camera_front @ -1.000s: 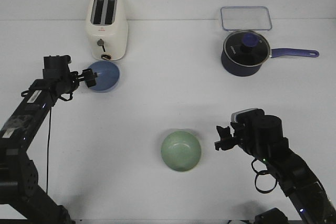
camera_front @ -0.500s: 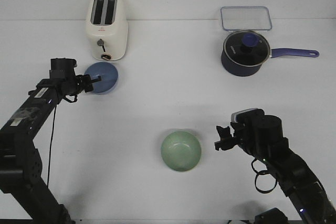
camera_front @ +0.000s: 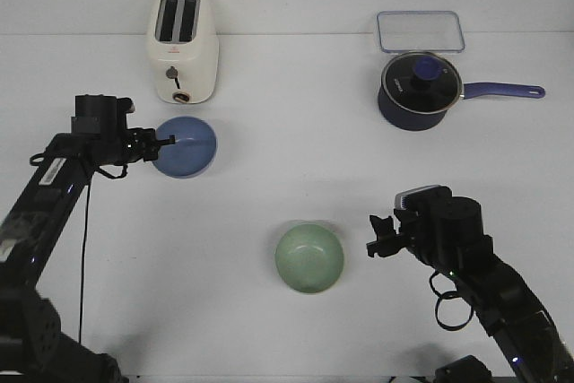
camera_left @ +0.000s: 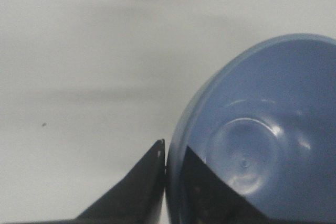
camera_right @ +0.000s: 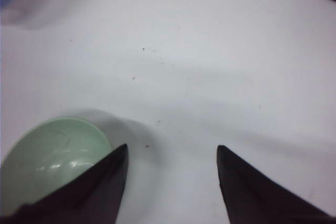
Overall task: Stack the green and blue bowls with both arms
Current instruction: 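Carry the blue bowl over the green bowl and lower it inside, then open the left gripper and lift it away from the stacked bowls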
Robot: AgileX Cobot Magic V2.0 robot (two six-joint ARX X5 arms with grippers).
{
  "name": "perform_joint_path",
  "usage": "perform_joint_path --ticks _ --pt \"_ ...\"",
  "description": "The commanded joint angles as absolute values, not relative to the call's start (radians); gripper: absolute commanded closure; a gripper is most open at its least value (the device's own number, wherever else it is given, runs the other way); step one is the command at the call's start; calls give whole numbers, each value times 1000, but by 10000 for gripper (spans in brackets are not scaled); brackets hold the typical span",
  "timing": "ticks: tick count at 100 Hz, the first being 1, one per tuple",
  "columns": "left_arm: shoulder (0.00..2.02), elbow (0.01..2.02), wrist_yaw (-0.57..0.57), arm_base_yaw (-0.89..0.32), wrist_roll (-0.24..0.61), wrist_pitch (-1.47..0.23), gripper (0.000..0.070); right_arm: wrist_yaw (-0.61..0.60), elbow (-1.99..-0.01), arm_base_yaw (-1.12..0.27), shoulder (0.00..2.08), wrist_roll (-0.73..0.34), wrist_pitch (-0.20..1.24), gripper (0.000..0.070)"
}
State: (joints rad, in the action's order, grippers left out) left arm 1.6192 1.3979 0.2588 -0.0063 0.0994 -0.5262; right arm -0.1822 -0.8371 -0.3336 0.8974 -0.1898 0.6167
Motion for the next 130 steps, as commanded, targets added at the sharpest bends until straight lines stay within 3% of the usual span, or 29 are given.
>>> perform_joint_path --ticks 1,14,31,73,85,117,123,130 --pt "1570 1420 289 -26 59 -543 688 -184 -852 -338 904 -182 607 345" --pt "1466 1420 343 -81 49 -601 688 -184 -852 -338 904 -182 607 345" --pt "1412 1419 345 -240 28 -697 688 -184 -852 -338 904 -182 606 345" --pt "1572 1371 330 -655 6 -640 687 -183 -852 -338 904 -182 606 345" --pt "1631 1371 282 -707 4 -580 687 -183 -852 -338 904 -182 606 345" --pt "1704 1371 284 -753 -12 -539 681 -184 -852 -338 904 -182 606 345" --pt "1716 1371 296 -755 -12 -545 617 -183 -852 -338 904 -182 606 345" --pt "1720 1371 308 -755 -12 -553 440 -183 -852 -338 904 -182 606 345"
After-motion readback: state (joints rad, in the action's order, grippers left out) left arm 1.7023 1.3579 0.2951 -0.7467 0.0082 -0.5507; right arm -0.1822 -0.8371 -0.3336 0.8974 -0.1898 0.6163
